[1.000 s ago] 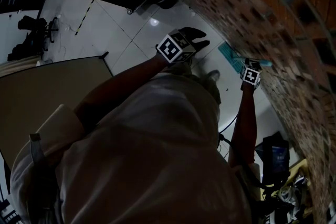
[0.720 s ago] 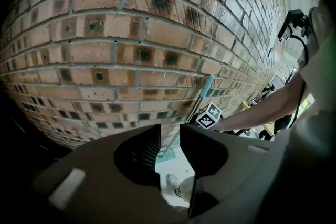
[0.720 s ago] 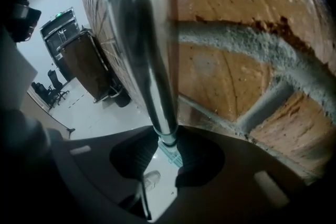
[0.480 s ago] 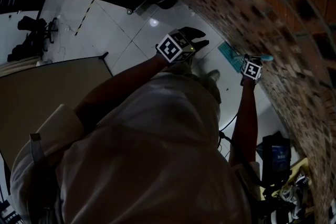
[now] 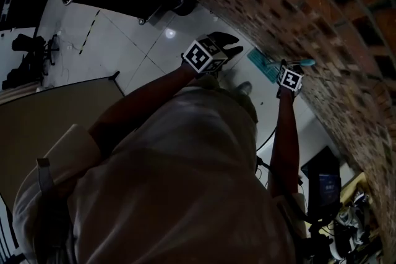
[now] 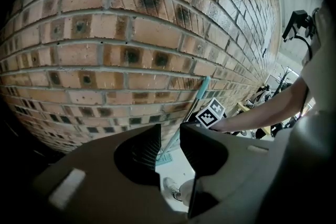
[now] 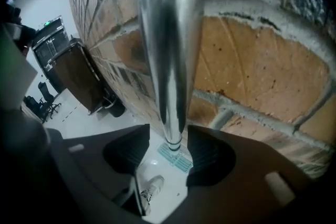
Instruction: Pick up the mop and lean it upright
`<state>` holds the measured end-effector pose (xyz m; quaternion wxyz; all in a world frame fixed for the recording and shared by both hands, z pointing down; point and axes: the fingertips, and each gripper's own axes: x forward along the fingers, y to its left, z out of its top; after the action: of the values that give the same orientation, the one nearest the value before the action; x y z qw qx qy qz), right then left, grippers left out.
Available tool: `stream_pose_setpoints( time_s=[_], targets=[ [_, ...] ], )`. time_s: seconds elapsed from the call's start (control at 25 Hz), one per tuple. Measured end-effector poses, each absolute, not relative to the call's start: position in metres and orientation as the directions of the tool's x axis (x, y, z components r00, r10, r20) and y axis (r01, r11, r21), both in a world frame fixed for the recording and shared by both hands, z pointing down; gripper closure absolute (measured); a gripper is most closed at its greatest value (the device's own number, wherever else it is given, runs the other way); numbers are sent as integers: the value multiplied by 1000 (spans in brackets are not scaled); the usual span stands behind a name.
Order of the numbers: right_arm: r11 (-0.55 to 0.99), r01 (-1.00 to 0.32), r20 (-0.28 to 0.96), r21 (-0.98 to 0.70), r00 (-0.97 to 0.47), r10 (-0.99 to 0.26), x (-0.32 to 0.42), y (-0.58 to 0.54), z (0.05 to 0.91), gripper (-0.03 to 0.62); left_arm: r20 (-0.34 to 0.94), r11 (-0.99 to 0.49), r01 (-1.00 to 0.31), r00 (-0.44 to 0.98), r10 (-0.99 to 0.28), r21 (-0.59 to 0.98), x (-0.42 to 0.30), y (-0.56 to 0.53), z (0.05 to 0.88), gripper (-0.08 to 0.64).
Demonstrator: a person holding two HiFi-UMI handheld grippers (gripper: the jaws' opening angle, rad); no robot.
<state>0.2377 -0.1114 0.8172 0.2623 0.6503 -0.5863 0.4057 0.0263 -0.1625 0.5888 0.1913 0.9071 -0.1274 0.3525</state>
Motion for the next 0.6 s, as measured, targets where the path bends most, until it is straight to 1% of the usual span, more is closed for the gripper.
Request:
stream_pose_setpoints(
  time_s=[0.2,0.4,0.6],
  targets=[
    [-201,-970,832,-133,1,-554,246,-88,792,371,663,-902,-340,744,-86,265,42,-154,583,428],
    [-211,-968,775,-134,30,-631,261,-74,743,372,625,-909,-340,771,-123,241,59,-153,576,437],
    [-205,-971,702,-125,59,-709,279,-48,692,373,521,-923,-316,838,-163,219,90,-144,547,451]
  ],
)
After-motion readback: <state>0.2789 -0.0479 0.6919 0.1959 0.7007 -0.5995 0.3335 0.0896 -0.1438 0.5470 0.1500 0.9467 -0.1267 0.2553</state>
